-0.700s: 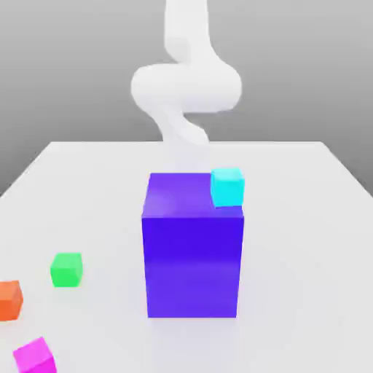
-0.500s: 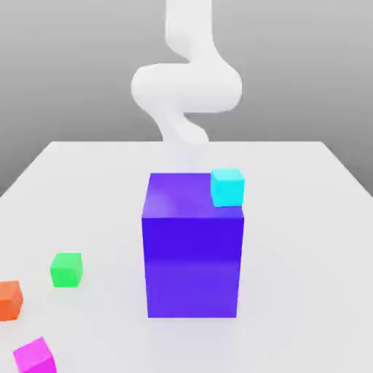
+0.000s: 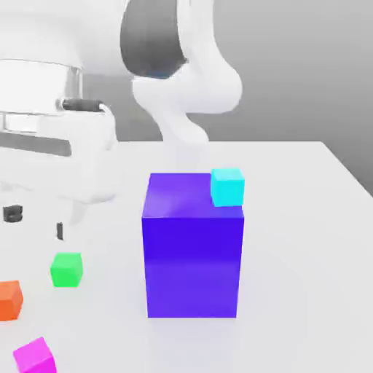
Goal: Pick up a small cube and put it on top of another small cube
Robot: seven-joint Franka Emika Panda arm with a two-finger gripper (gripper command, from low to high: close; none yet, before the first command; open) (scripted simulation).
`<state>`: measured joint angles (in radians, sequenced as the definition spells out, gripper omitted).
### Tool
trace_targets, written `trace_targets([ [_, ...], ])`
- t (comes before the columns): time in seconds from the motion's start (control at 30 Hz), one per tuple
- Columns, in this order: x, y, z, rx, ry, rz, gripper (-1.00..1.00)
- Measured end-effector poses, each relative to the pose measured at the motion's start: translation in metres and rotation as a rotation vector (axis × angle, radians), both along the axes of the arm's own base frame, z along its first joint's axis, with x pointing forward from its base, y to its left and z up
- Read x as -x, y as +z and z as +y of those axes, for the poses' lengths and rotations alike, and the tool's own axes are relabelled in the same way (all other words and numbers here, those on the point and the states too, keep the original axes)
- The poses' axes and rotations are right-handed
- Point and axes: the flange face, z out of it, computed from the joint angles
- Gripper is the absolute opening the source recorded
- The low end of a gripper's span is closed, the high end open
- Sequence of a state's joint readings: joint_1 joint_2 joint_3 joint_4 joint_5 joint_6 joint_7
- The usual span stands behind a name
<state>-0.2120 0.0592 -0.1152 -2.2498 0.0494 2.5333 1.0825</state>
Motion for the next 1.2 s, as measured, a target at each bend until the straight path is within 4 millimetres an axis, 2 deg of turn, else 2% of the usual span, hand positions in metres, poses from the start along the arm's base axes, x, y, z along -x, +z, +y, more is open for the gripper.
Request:
trace_targets([
  [0.13,0.004,-0.072,-0.025,-0.036,-0.097,0.091,0.00],
  [0.27,0.019,-0.145,-0.050,-0.068,-0.204,0.182,0.00],
  [0.43,0.026,-0.223,-0.058,-0.077,-0.238,0.212,0.00],
  [0.47,0.026,-0.231,-0.058,-0.078,-0.239,0.212,-1.00],
  [0.67,0.027,-0.235,-0.058,-0.077,-0.239,0.212,-1.00],
  [0.73,0.026,-0.220,-0.059,-0.077,-0.239,0.212,-1.00],
  [0.83,0.027,-0.180,-0.059,-0.078,-0.238,0.212,-1.00],
  [0.9,0.046,-0.163,-0.066,-0.065,-0.206,0.216,-1.00],
  [1.0,0.085,-0.146,-0.078,-0.044,-0.139,0.224,-1.00],
  [1.2,0.172,-0.124,-0.091,-0.026,-0.007,0.235,-1.00],
])
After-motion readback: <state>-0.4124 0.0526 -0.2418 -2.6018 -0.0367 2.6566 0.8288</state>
